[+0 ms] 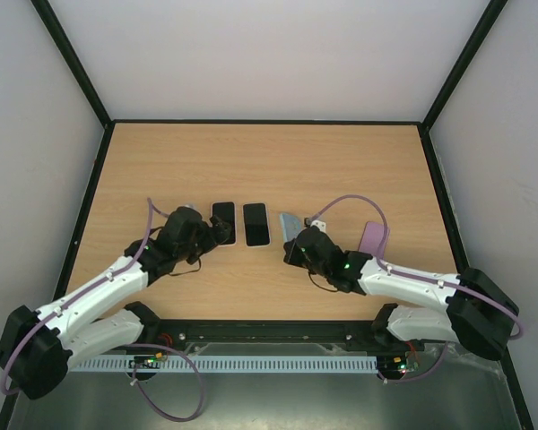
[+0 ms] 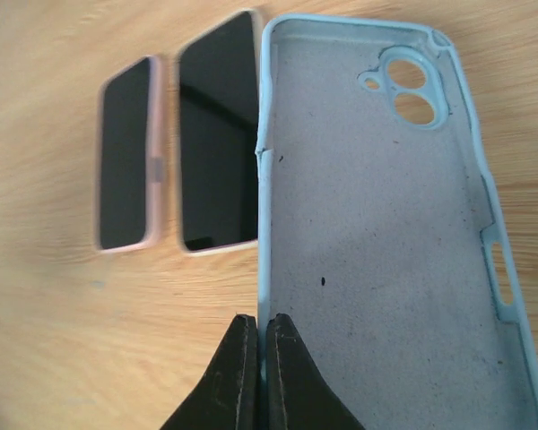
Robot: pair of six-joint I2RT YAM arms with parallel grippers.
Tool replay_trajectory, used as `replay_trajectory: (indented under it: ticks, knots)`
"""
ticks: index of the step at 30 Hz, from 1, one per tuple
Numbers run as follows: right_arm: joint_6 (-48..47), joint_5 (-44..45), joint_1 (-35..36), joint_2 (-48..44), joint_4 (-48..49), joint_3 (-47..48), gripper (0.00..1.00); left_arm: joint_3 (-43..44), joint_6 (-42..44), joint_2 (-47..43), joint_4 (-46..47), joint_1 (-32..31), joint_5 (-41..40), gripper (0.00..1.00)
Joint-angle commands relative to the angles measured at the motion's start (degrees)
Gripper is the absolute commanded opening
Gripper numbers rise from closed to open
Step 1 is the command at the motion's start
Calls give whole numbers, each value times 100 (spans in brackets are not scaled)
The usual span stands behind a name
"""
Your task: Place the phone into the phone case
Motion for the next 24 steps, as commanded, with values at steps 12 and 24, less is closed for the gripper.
replay_trajectory:
  ticks: [12, 24]
  knots:
    - [606, 612, 163, 991, -366, 161, 2, 97, 357, -187, -440, 24, -429, 100]
    - [1433, 463, 1115, 1400, -38, 146, 2, 283, 440, -168, -731, 68, -620, 99]
